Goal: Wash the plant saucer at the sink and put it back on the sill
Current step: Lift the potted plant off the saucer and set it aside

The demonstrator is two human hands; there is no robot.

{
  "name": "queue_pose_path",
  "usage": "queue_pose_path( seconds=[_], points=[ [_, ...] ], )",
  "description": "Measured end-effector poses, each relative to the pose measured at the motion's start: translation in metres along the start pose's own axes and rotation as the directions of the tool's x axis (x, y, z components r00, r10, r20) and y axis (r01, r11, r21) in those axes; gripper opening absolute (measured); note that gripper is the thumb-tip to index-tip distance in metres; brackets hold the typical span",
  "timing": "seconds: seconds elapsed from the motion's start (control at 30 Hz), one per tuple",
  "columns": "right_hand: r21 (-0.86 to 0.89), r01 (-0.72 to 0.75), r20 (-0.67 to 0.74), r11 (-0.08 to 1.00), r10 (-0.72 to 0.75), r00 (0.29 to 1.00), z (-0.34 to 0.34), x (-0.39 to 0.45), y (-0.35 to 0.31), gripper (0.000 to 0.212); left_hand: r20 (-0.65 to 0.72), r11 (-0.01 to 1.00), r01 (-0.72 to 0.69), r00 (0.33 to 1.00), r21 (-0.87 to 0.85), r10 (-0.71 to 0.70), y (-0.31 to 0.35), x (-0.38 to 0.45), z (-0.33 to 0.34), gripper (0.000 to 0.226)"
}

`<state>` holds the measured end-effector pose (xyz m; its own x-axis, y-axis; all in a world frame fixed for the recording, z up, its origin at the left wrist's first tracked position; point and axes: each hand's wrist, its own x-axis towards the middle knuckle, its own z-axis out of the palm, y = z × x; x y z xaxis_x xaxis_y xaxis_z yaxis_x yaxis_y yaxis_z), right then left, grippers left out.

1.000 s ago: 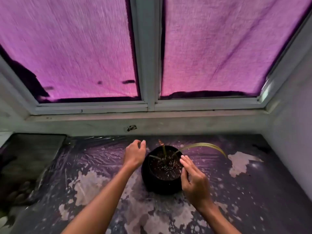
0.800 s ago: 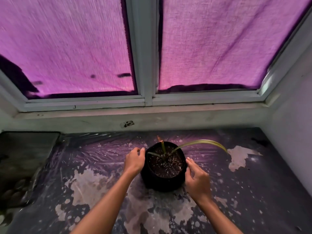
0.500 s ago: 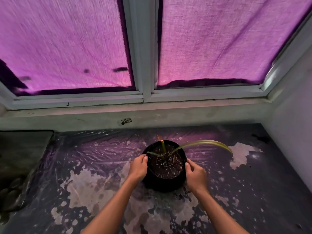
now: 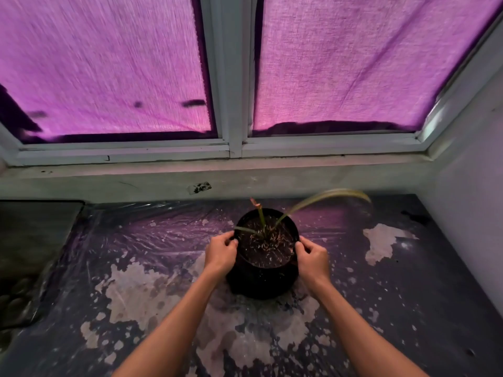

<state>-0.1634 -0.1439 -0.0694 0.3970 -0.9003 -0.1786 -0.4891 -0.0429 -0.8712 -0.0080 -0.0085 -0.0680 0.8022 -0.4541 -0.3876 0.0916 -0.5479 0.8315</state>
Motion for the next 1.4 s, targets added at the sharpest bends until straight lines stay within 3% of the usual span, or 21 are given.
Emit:
queue_pose_path(
  seconds=[0.27, 0.63, 0.97, 1.4],
  points=[
    [0.129, 0.116, -0.006, 0.985, -0.116, 0.993, -0.032, 0.007, -0.036, 0.028, -0.025, 0.987, -0.103, 0.995, -0.123, 0.101, 0.048, -0.011, -0.01, 0.03],
    [0.15, 0.182, -0.017, 0.972, -0.181, 0.983, -0.092, 0.022, -0.036, 0.024, -0.078, 0.987, -0.142, 0.988, -0.078, 0.136, 0.088, -0.034, 0.033, 0.029],
    [0.161, 0.132, -0.034, 0.978, -0.128, 0.991, -0.18, 0.086, 0.008, 0.022, -0.062, 0.986, -0.164, 0.984, 0.019, 0.165, 0.137, -0.037, 0.143, 0.029],
    [0.004, 0.032, -0.194, 0.999, -0.031, 0.981, -0.305, 0.226, 0.078, 0.031, 0.159, 0.989, -0.075, 0.983, -0.131, 0.095, 0.211, -0.008, 0.334, 0.038]
  ],
)
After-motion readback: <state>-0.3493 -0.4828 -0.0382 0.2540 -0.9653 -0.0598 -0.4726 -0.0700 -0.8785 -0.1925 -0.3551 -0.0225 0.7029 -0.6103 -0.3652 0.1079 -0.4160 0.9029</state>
